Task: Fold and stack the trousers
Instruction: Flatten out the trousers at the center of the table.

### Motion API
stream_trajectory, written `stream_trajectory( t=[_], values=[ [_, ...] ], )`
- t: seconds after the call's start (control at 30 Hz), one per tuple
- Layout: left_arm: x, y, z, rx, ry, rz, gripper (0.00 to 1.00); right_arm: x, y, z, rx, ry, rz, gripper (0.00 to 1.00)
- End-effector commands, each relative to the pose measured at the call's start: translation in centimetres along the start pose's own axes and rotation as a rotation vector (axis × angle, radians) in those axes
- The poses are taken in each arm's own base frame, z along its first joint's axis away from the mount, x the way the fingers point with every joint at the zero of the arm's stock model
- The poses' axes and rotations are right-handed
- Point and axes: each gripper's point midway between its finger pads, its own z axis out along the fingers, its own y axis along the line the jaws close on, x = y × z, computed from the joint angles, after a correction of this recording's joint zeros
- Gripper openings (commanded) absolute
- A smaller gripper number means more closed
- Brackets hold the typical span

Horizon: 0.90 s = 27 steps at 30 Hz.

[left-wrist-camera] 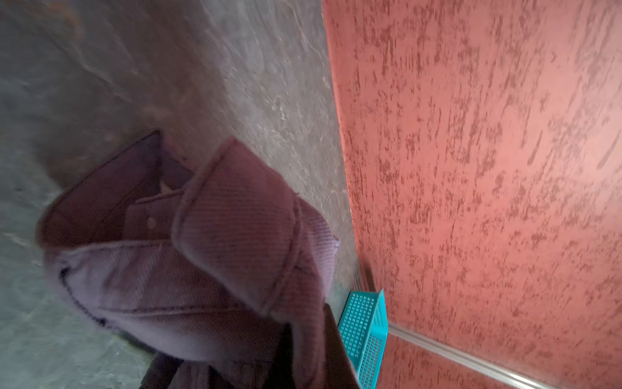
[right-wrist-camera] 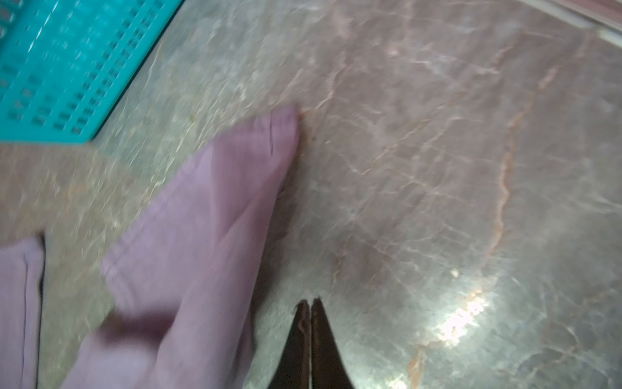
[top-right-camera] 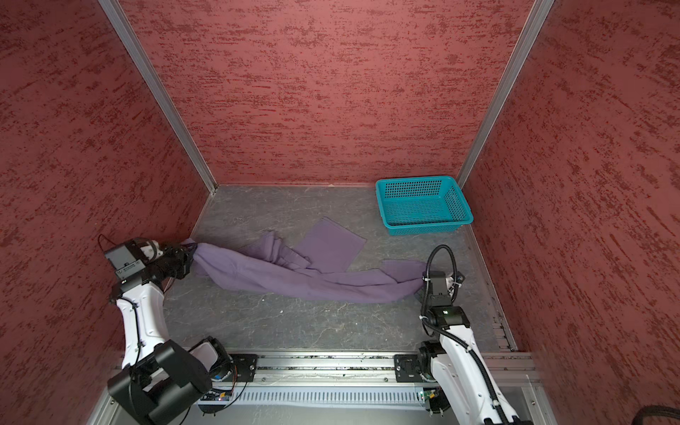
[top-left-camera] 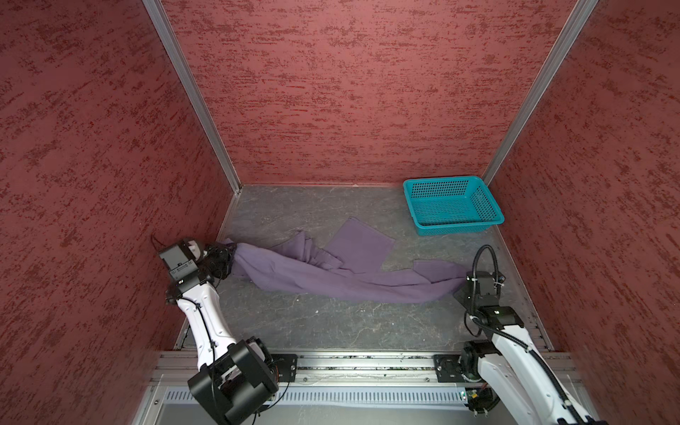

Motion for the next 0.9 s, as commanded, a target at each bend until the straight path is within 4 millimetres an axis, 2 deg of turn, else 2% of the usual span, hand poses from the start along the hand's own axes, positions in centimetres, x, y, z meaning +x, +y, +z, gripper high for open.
stream_trajectory(
  t=[0.0, 0.03, 0.07, 0.1, 0.23, 0.3, 0.4, 0.47, 0.6, 0.63, 0.73, 0.87],
  values=[
    [-0.6, -1.9, -1.2, 0.058, -0.056, 0.066, 0.0, -1.0, 1.8, 0.2, -0.07, -0.012, 0.027, 0.58],
    [-0.5, -1.6, -1.1, 0.056, -0.054, 0.062, 0.0, -1.2, 2.5, 0.2, -0.094, -0.01, 0.011, 0.69],
    [-0.4, -1.2, -1.0, 0.05, -0.049, 0.057, 0.0, -1.7, 3.1, 0.0, -0.106, -0.02, -0.004, 0.74],
    [-0.4, -0.9, -0.8, 0.044, -0.047, 0.053, 0.0, -2.5, 3.9, -0.3, -0.129, -0.035, -0.023, 0.75],
    [0.0, 0.2, -0.5, 0.023, -0.038, 0.043, 0.0, -6.2, 9.9, -2.8, -0.292, -0.096, -0.167, 0.63],
    [0.2, 0.6, -0.5, 0.017, -0.036, 0.04, 0.0, -6.6, 13.4, -3.9, -0.353, -0.089, -0.275, 0.61],
    [0.4, 0.8, -0.6, 0.016, -0.037, 0.038, 0.0, -4.1, 18.4, -4.0, -0.389, -0.051, -0.488, 0.63],
    [0.5, 0.9, -0.7, 0.014, -0.04, 0.038, 0.0, -1.2, 21.4, -3.4, -0.391, -0.024, -0.64, 0.66],
    [0.8, 1.1, -0.8, 0.006, -0.037, 0.039, 0.0, 3.6, 25.8, -1.6, -0.398, 0.048, -0.822, 0.73],
    [0.9, 1.1, -0.9, 0.005, -0.035, 0.043, 0.0, 5.0, 26.5, -0.3, -0.385, 0.081, -0.859, 0.74],
    [1.2, 1.2, -0.9, 0.003, -0.024, 0.044, 0.0, 6.3, 28.3, 1.7, -0.378, 0.106, -0.893, 0.79],
    [1.6, 1.7, -0.7, -0.004, -0.008, 0.039, 0.0, 6.9, 30.0, 3.9, -0.346, 0.112, -0.922, 0.85]
  ],
)
